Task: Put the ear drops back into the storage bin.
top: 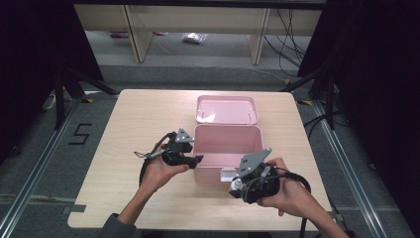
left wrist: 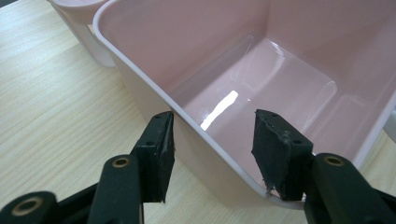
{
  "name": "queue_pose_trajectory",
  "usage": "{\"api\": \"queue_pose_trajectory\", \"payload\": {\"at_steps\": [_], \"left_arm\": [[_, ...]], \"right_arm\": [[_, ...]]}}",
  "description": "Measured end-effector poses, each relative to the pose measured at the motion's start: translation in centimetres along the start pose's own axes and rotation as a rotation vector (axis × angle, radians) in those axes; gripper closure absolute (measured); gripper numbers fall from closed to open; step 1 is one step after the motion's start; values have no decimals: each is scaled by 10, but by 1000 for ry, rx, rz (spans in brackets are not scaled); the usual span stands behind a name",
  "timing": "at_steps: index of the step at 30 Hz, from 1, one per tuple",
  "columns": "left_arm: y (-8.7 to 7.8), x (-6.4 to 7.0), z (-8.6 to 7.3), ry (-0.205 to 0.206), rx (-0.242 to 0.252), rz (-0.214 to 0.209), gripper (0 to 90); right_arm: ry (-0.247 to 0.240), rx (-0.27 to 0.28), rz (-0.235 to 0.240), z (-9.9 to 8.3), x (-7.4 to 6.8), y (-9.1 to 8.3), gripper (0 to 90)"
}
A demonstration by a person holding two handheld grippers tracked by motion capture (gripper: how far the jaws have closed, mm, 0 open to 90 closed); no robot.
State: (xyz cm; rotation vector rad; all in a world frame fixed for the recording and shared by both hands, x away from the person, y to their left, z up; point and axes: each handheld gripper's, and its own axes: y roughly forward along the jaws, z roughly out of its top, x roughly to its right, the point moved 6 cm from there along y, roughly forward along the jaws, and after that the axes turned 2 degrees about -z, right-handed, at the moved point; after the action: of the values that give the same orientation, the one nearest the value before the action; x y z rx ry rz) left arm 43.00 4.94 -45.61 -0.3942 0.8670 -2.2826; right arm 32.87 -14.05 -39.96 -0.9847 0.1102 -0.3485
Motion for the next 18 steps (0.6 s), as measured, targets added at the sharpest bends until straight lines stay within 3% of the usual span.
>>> {"api": "queue_pose_trajectory", "payload": {"at_steps": [11, 18], "left_arm": [[0, 0, 0, -1, -1, 2, 485], [0, 0, 0, -6, 0, 1, 485]], "right_arm": [[29, -23, -41, 7, 26, -31, 603], [52, -37, -79, 10, 49, -35, 603]]}}
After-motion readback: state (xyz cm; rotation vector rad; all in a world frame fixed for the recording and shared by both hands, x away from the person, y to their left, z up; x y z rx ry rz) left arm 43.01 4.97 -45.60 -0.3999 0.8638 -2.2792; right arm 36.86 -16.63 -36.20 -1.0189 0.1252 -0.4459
